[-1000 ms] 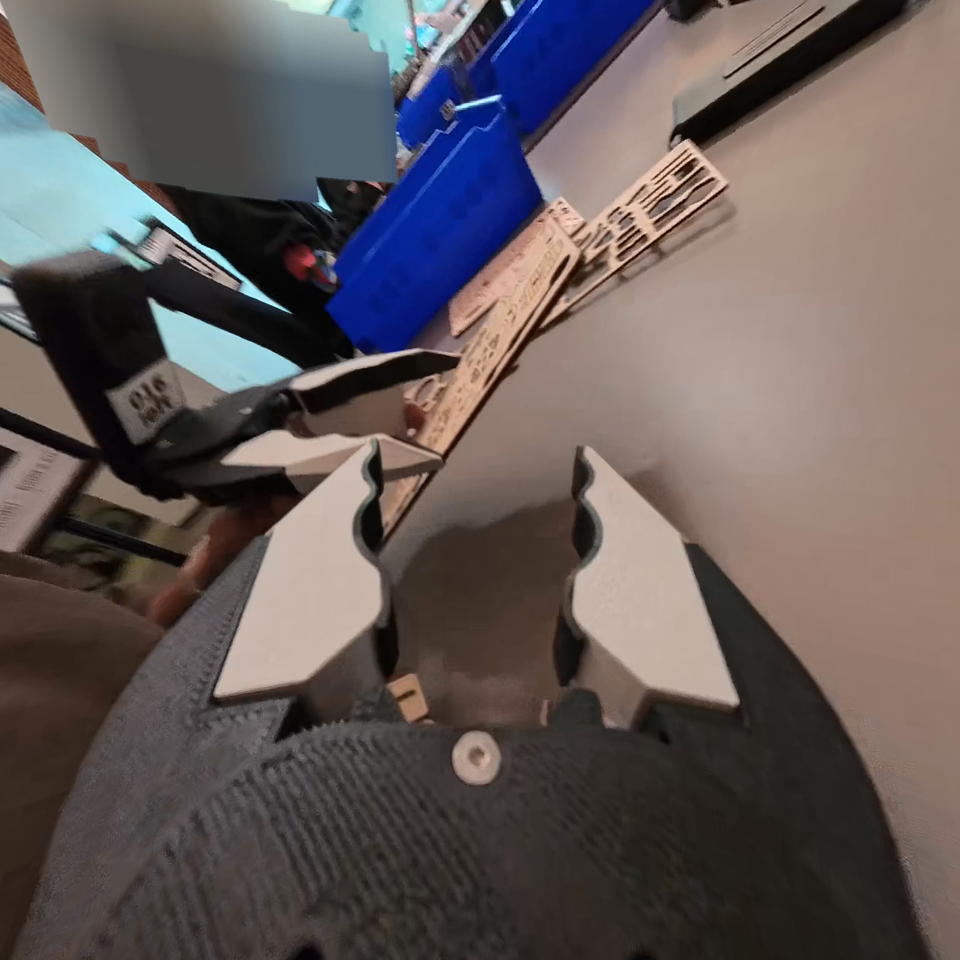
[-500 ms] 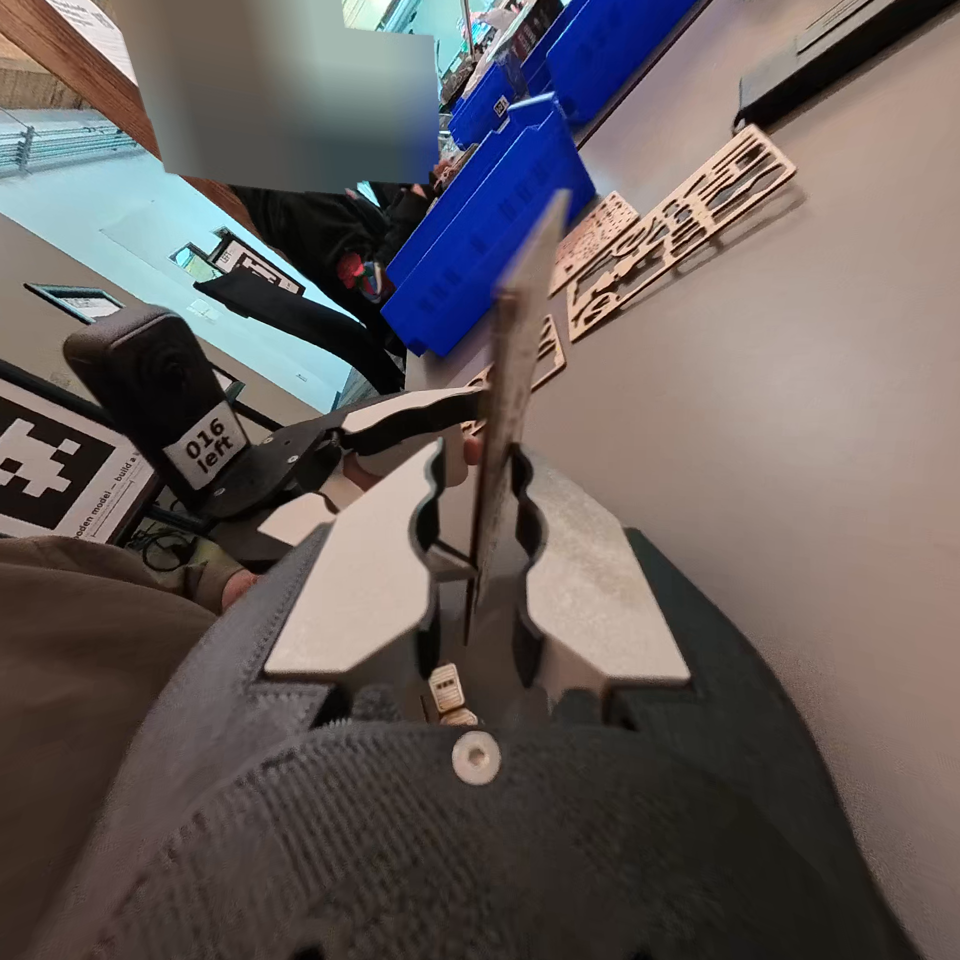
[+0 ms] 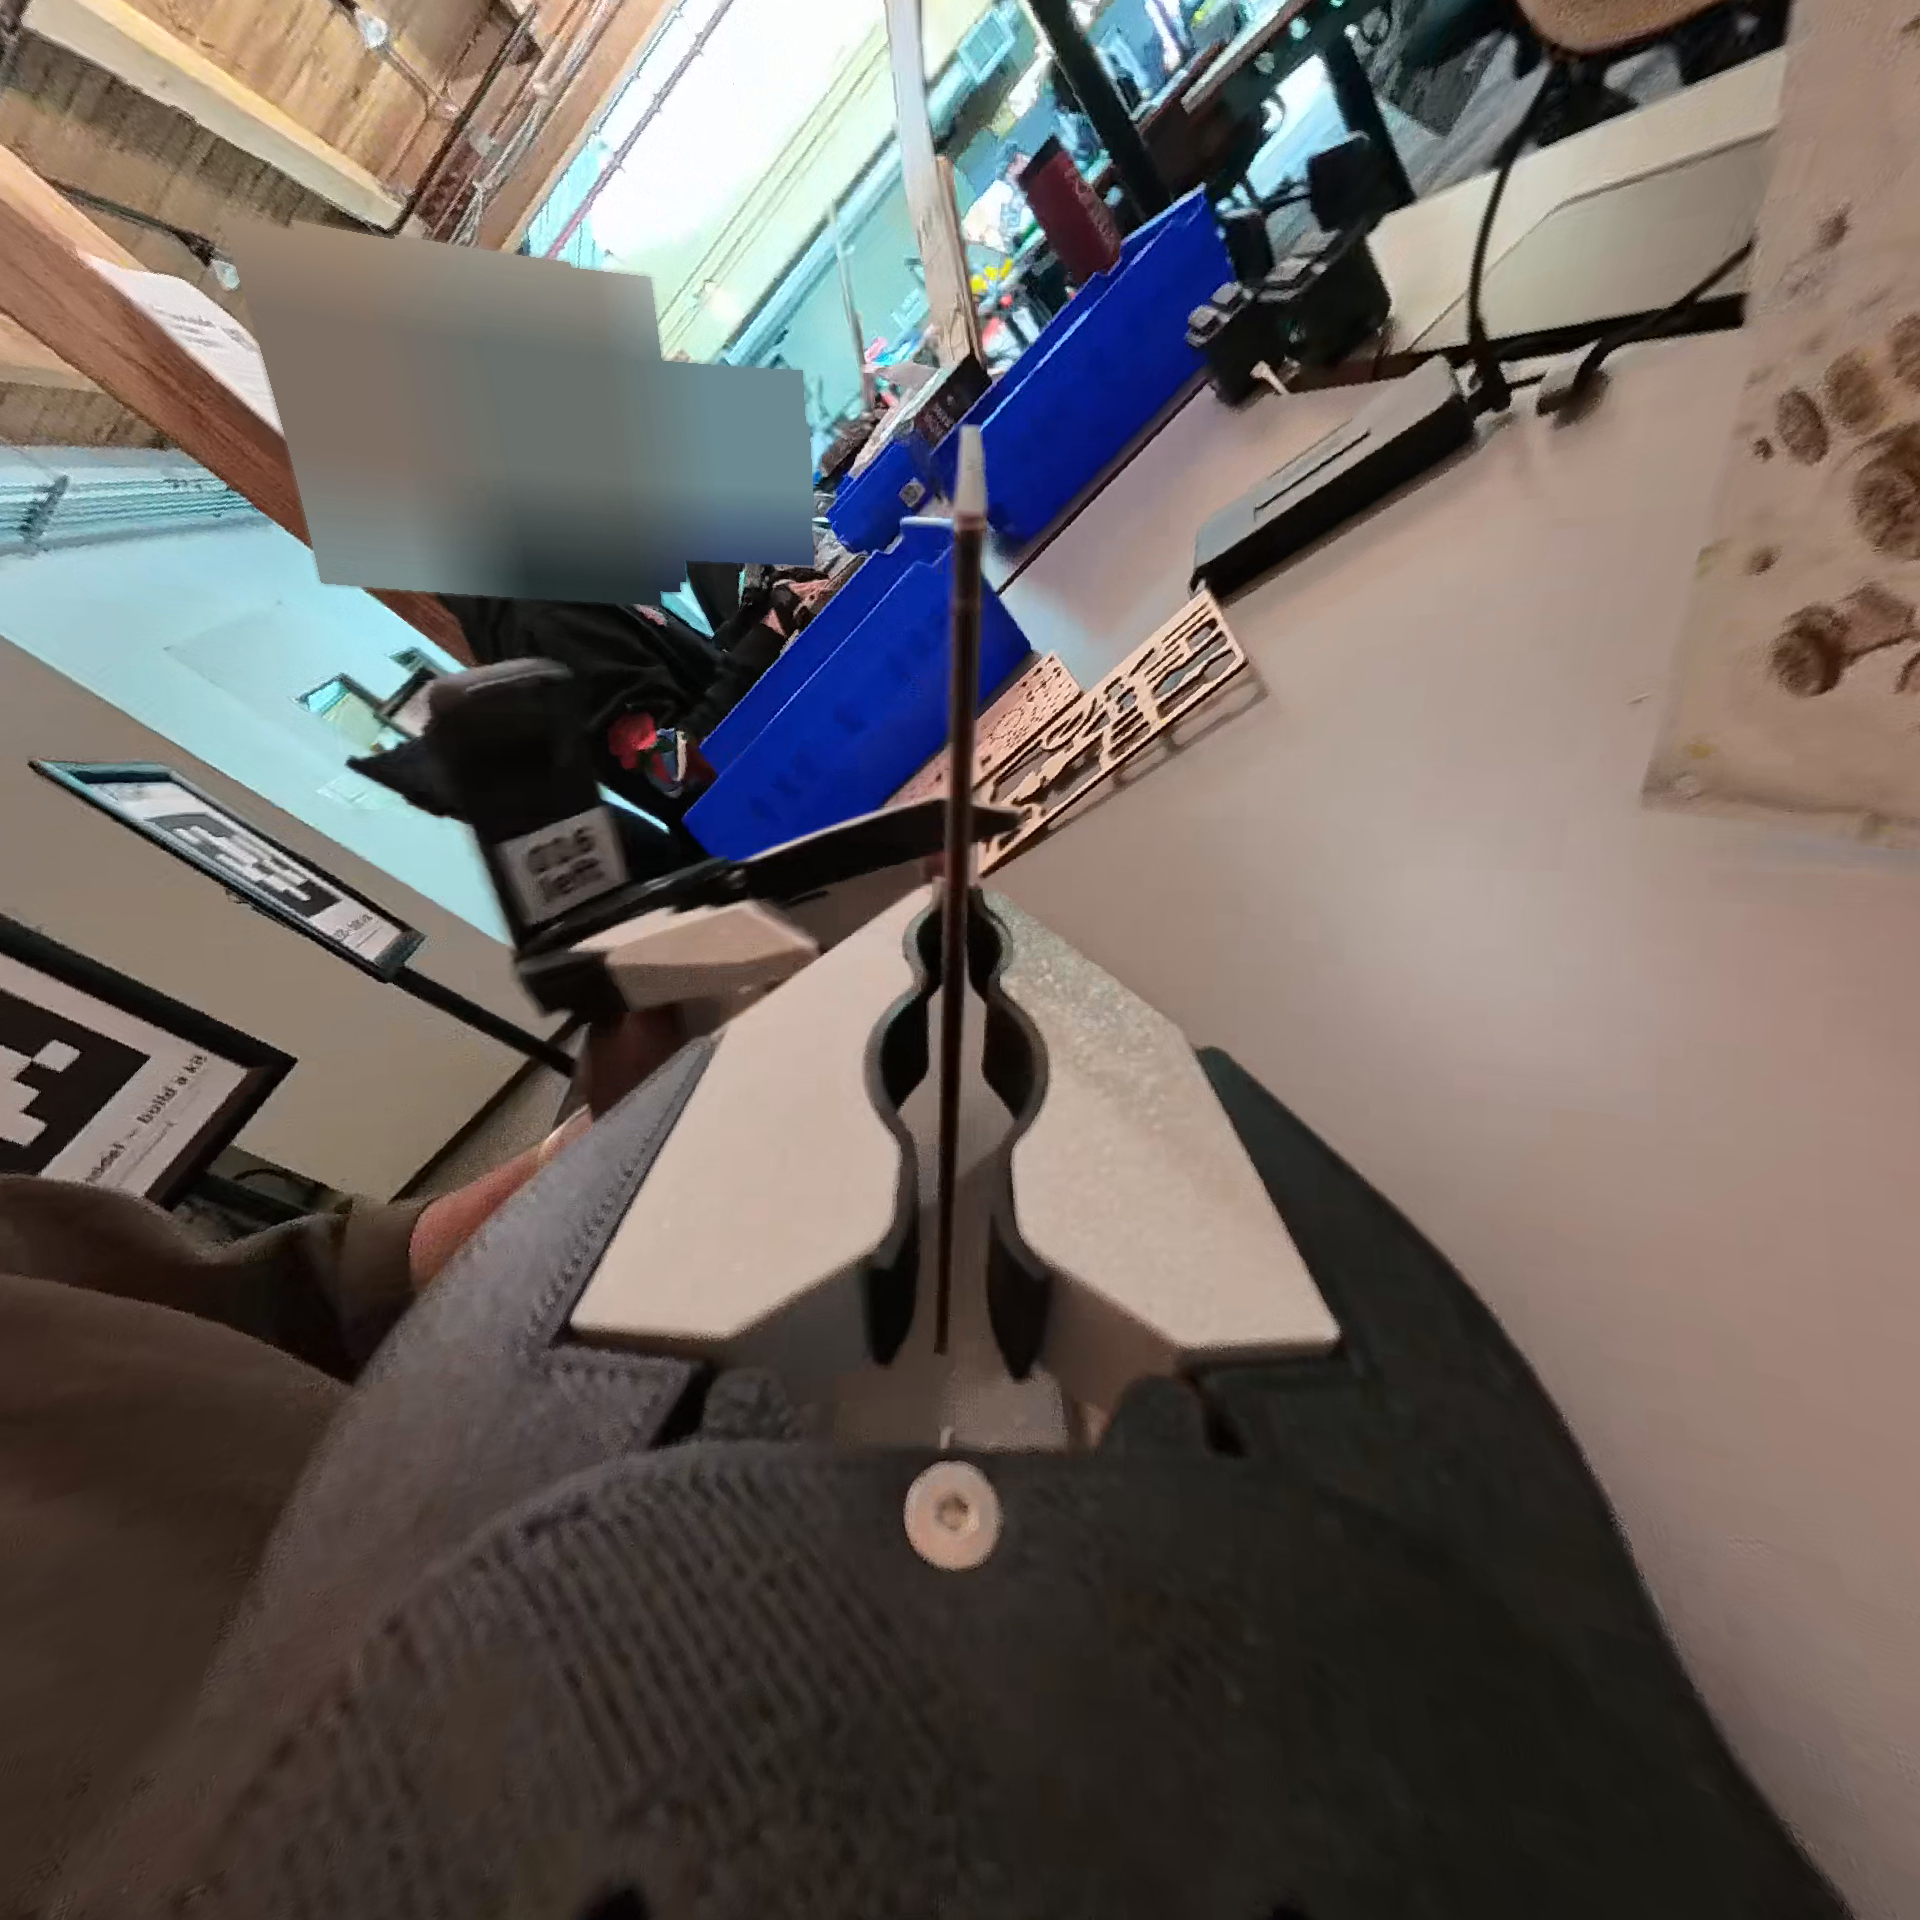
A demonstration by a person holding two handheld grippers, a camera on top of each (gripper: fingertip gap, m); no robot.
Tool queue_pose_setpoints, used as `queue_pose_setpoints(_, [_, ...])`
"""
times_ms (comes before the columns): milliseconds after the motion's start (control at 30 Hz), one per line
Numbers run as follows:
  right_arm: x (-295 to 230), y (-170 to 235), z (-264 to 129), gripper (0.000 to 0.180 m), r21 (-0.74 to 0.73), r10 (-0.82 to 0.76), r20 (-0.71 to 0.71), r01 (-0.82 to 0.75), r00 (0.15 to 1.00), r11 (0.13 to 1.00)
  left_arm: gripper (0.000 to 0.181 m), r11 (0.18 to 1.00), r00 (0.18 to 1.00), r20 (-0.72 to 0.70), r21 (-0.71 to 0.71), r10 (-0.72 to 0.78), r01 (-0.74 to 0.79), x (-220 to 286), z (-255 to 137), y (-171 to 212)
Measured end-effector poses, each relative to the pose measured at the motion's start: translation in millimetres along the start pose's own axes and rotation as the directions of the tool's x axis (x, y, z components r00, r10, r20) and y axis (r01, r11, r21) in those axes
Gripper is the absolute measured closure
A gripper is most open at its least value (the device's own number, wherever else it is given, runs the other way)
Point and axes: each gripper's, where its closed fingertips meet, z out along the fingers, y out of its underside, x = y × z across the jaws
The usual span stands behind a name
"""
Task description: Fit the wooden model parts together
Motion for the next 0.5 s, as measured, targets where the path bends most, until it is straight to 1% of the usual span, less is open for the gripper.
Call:
queue_pose_setpoints(100, [18.5, 1.9, -0.8, 0.177, -0.012, -0.012, 0.025, 0.013, 1.0, 1.0, 0.111, 0.983, 0.972, -0.149, -0.045, -0.184, 0.179, -7.5, 18.8, 5.8])
queue_pose_setpoints(167, [25.9, 4.9, 0.5, 0.177, -0.018, 0.017, 0.067, -0.016, 0.998, 1.0, 0.124, 0.973, 0.941, -0.245, -0.05, -0.233, 0.227, -5.8, 24.4, 3.0])
queue_pose_setpoints(300, [23.8, 1.4, 8.1, 0.178, 0.036, 0.116, 0.212, -0.127, 0.97, 0.991, 0.132, 0.974, 0.929, -0.296, -0.037, -0.223, 0.222, -13.7, 30.0, 3.5])
queue_pose_setpoints(400, [30.4, 10.2, 15.9, 0.178, 0.048, 0.095, 0.212, -0.108, 0.973, 0.993, 0.137, 0.977, 0.927, -0.308, -0.055, -0.213, 0.206, -20.2, 30.4, 13.7])
queue_pose_setpoints(467, [29.8, 11.9, 17.3, 0.178, 0.044, 0.076, 0.207, -0.087, 0.975, 0.995, 0.14, 0.974, 0.905, -0.361, -0.045, -0.224, 0.223, -17.5, 27.9, 8.2])
queue_pose_setpoints(500, [29.9, 10.1, 16.9, 0.178, 0.057, 0.056, 0.2, -0.068, 0.978, 0.996, 0.143, 0.972, 0.908, -0.349, -0.039, -0.23, 0.231, -21.9, 30.3, 6.4])
